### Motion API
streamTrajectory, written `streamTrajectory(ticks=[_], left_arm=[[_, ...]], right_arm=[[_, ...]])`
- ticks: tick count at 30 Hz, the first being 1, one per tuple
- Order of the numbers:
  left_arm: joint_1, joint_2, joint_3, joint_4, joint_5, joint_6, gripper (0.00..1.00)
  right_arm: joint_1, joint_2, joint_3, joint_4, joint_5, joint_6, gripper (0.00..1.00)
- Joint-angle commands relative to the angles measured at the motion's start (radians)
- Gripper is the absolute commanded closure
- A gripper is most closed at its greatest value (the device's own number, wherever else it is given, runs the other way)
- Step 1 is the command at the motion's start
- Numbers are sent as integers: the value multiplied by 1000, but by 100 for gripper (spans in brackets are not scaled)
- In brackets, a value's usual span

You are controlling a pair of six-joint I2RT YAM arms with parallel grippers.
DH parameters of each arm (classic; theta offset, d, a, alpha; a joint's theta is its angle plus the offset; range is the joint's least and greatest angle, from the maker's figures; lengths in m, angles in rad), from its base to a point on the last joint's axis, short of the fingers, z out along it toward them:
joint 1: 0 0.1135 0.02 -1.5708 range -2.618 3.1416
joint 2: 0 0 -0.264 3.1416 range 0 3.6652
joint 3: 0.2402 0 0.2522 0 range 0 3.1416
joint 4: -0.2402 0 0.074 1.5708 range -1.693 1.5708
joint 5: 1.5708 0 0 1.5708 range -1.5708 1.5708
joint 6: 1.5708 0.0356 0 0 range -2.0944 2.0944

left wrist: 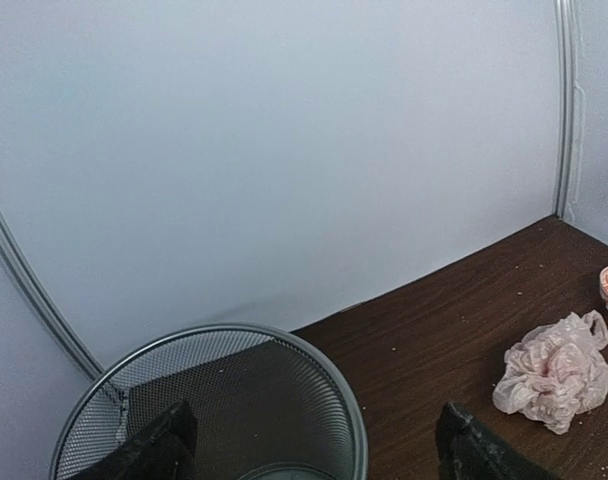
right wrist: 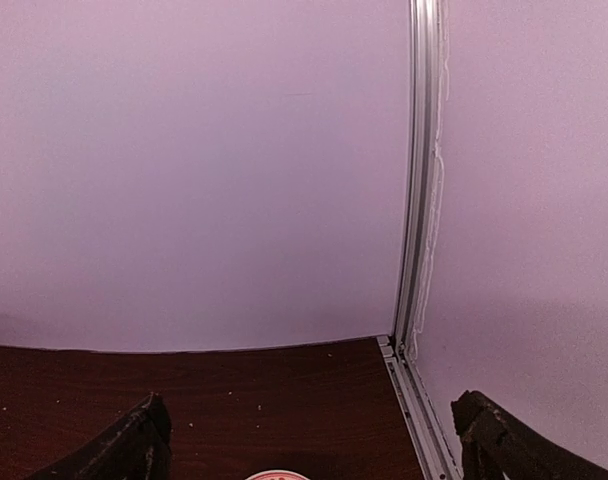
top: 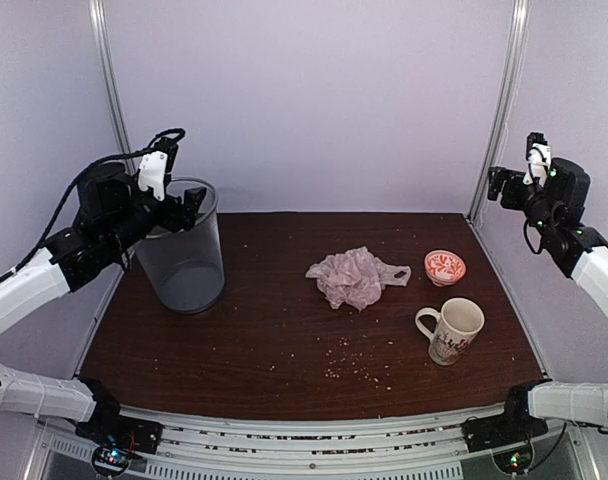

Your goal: Put the trash bags into the trash bin

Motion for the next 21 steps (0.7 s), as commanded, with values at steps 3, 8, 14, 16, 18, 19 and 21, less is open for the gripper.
streamTrajectory(ticks=[3, 8, 14, 16, 18, 19, 21], left_arm=[[20, -60, -35, 49, 289, -18, 17], [-48, -20, -19, 12, 418, 1, 17], [-187, 87, -2, -40, 445, 45, 19], [-227, 126, 6, -54, 433, 55, 19], [-256, 158, 9, -67, 410, 62, 19], [-267, 171, 10, -71, 396, 66, 20], [-279, 188, 11, -78, 364, 70, 19]], right_arm=[[-33, -36, -14, 0, -314, -32, 0], [52, -19, 19, -100, -484, -146, 12], [305, 44, 63, -279, -470, -349, 51], [376, 65, 65, -334, -474, -412, 70], [461, 90, 56, -402, -444, -473, 90], [504, 102, 47, -433, -419, -501, 93], [590, 130, 20, -498, -363, -565, 98]])
